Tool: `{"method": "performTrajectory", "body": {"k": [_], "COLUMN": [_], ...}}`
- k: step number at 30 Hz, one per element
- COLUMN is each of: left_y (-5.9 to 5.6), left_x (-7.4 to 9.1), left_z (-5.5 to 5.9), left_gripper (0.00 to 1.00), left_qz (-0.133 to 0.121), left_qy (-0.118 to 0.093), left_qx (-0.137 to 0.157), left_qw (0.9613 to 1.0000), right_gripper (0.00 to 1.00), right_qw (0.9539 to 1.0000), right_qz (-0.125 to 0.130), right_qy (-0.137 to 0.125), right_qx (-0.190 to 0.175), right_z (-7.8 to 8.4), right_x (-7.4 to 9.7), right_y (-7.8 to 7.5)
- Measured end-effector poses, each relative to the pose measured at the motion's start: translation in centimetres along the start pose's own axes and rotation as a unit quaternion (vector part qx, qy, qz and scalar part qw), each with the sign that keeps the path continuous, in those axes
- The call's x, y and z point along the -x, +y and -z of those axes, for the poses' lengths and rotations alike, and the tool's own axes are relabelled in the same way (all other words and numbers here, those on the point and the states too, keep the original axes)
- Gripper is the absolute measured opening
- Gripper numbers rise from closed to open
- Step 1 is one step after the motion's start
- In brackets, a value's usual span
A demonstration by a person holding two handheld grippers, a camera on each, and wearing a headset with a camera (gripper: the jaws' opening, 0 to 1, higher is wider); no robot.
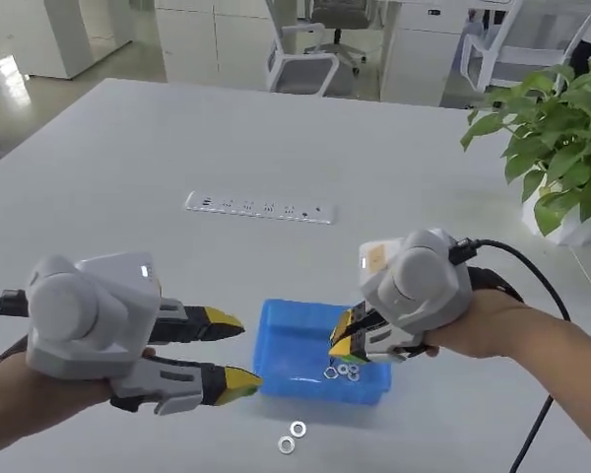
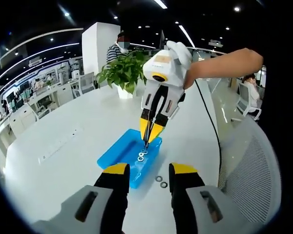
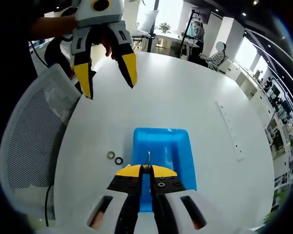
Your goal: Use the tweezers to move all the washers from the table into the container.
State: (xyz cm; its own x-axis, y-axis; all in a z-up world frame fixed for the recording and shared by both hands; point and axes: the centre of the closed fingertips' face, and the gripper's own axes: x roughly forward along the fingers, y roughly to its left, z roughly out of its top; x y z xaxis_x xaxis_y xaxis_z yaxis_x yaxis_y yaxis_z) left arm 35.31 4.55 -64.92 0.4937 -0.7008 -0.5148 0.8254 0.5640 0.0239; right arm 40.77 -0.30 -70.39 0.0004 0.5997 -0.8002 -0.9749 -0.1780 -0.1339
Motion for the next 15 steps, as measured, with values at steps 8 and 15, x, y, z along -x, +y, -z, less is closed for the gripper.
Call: {"method": "performTrajectory", "body": {"k": [8, 15], "left_y": [-0.8, -1.3], "left_x": [-1.1, -2.1], "left_z": [-1.3, -2.7], "left_gripper": [0.25, 0.23], "left_qz": [0.018, 0.037], "left_qy": [0.000, -0.007], "left_qx": [-0.024, -0.037], "left_qw": [0.9995, 0.9986], "right_gripper": [0.07, 0.07], "right_qw": [0.9999, 0.9997], "right_qz": [-0.007, -0.019], "right_qy": [-0.006, -0.006], "right_qx": [0.007, 0.010], "right_z": [-1.6, -2.4], "right_x": [1.2, 1.4], "right_y": [1.6, 3.0]}}
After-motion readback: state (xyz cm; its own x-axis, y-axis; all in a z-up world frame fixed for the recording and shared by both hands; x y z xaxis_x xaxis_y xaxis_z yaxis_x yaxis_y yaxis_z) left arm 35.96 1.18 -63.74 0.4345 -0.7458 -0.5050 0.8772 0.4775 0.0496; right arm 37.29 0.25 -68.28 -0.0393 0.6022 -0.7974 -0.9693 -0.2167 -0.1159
